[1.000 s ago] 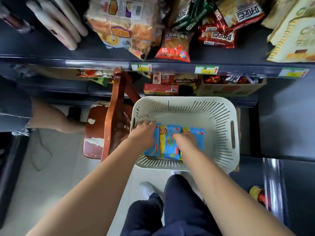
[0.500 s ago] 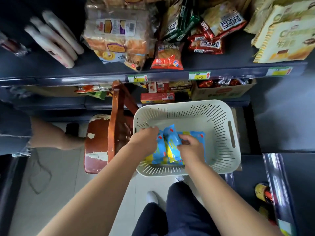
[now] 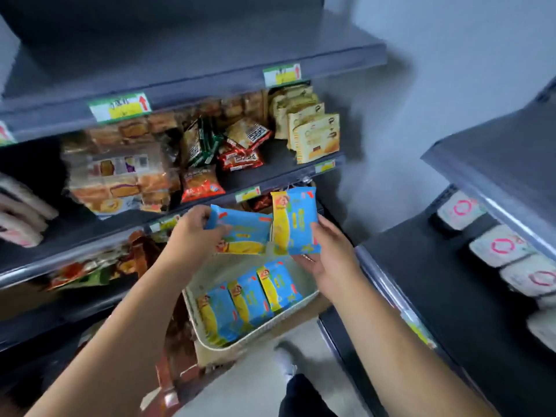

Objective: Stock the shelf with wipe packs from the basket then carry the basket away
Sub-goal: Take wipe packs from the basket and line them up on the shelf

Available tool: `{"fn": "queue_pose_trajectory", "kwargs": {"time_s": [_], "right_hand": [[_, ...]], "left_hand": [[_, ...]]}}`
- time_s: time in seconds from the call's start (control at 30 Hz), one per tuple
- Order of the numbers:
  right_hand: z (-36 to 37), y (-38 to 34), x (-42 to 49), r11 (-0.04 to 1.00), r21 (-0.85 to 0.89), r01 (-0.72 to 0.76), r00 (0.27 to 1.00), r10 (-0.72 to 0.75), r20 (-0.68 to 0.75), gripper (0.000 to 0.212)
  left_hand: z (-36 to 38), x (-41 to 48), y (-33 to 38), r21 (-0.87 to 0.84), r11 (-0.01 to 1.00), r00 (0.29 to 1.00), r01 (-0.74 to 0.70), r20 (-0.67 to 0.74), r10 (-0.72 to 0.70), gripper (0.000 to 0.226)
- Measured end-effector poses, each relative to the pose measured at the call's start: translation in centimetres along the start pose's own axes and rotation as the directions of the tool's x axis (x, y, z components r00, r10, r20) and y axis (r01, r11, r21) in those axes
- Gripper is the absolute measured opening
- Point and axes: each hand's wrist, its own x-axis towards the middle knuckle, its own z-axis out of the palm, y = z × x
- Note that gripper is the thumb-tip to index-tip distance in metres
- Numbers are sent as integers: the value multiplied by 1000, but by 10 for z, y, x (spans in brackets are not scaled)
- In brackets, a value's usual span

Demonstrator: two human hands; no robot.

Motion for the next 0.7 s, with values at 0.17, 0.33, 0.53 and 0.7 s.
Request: {"fn": "queue_pose_trajectory", "kwargs": {"time_s": [0.17, 0.33, 0.53, 0.7], "right_hand": [[-19, -34, -65, 984, 128, 126, 991, -130, 21, 31], [-52, -61, -140, 945, 44, 324, 945, -322, -50, 44], [-115, -95, -225, 863, 62, 501, 825, -456, -334, 19], [-182, -125, -296, 779, 23, 627, 653, -509, -561, 16]], "left_hand": [[-7, -41, 49, -188, 973, 987, -134, 56, 147, 20], [15, -88, 86, -355, 919, 958, -170, 159, 239, 15], [68, -146, 137, -447, 854, 867, -264, 279, 414, 17], [121, -202, 189, -513, 805, 771, -298, 367, 520, 9]]}}
